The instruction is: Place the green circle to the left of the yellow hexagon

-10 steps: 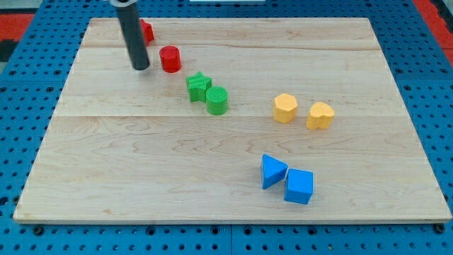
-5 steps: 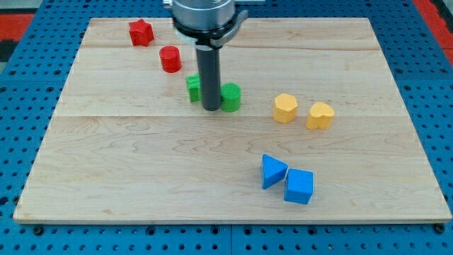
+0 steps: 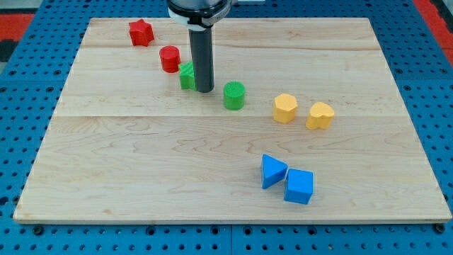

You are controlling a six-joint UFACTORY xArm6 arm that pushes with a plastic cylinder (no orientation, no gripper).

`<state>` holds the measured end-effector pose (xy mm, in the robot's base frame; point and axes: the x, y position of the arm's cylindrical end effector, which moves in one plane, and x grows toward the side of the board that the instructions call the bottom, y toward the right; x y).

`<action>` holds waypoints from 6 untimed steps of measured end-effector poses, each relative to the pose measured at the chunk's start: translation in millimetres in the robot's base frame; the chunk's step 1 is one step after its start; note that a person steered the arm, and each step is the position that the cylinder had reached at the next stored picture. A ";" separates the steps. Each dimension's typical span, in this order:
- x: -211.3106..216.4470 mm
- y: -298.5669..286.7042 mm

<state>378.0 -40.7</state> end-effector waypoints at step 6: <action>24.8 77.2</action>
